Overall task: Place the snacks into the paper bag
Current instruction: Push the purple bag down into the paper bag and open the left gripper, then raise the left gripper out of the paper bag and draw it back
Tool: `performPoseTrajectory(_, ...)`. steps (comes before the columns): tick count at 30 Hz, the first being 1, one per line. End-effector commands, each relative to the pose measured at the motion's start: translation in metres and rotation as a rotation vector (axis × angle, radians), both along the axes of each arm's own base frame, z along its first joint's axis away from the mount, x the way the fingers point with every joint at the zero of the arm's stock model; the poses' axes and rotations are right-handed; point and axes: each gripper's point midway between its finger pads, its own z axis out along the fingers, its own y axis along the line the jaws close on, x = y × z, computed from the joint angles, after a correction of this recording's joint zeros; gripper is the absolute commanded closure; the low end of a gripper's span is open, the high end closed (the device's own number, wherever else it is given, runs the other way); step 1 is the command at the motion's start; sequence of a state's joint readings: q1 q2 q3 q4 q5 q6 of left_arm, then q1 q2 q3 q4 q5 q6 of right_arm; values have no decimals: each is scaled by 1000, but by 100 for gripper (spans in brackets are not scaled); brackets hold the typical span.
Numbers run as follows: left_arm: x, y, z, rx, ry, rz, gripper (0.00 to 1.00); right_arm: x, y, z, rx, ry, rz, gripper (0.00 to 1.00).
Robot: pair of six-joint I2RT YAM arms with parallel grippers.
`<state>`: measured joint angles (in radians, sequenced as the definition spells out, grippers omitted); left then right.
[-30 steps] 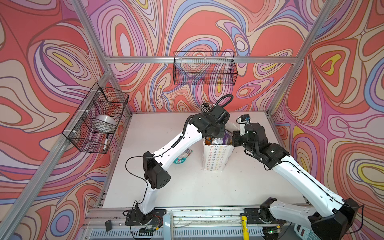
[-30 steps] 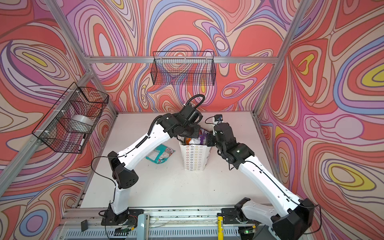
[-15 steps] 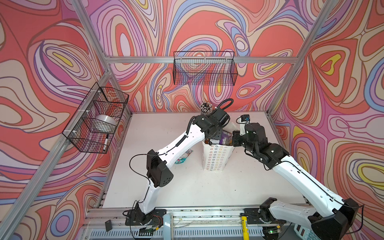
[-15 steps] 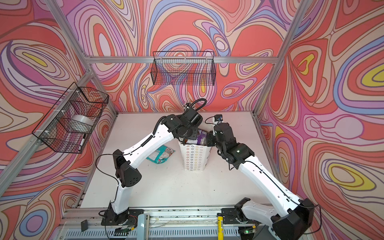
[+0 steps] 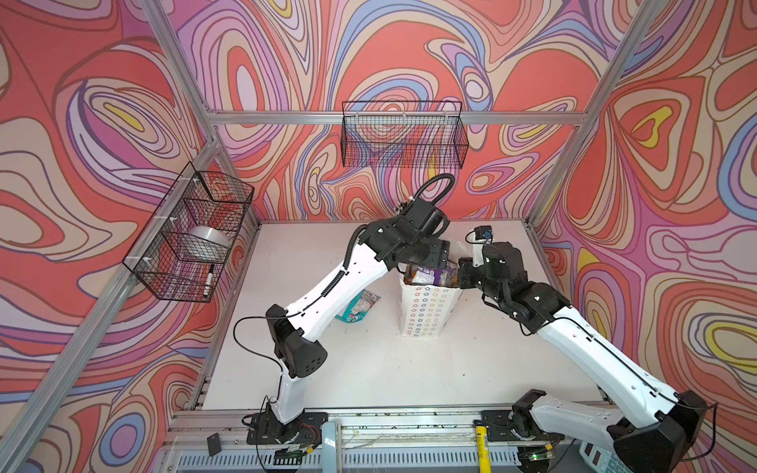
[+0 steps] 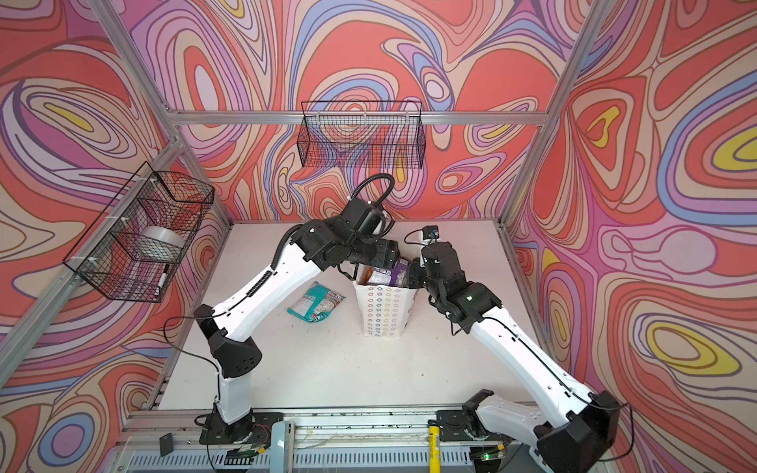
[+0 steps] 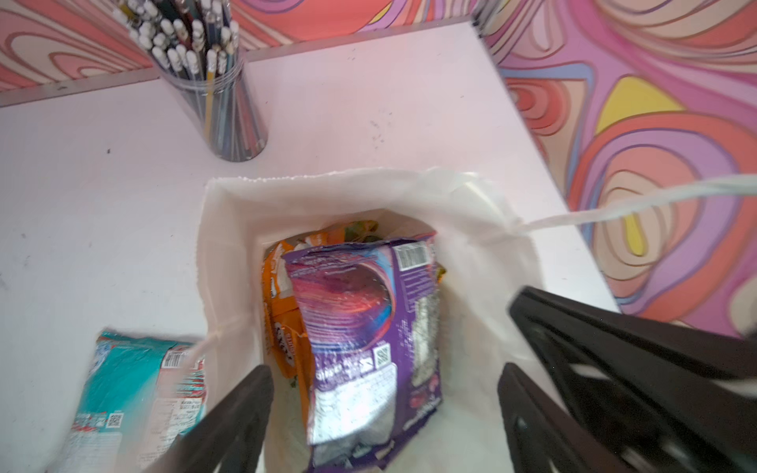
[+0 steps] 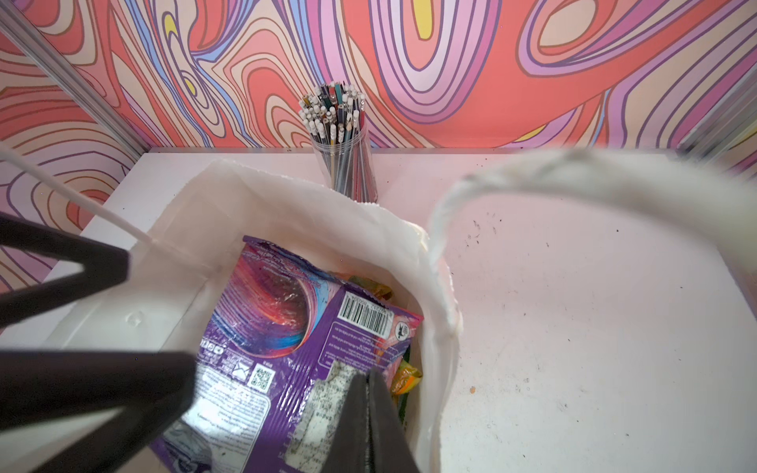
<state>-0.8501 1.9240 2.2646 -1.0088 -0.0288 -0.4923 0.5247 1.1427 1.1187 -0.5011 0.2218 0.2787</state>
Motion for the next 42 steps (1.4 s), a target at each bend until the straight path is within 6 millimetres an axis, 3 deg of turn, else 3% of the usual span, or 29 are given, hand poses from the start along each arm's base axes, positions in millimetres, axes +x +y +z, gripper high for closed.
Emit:
performPoseTrajectory(1,-22,-2,53,-144,-67,-110,4,-2,-1,-7,-18,14,-3,100)
performPoseTrajectory(6,-46,6,95,-267,-129,-177,0,-3,1,-5,-5,11,8,100)
performPoseTrajectory(11,-61,32,117,-297,-204,-163,0,-4,0,-3,1,4,6,100)
performPoseTrajectory(16,-52,42,104,-308,-190,-117,0,-5,5,-3,18,9,28,100)
performPoseTrajectory(23,-40,18,81,-297,-126,-152,0,-8,7,10,40,-13,49,100)
performPoseTrajectory(35,-10,-31,106,-464,-63,-272,0,5,1,63,29,-91,-3,100)
performPoseTrajectory(42,13,-22,101,-618,4,-263,0,10,2,78,34,-121,-10,100)
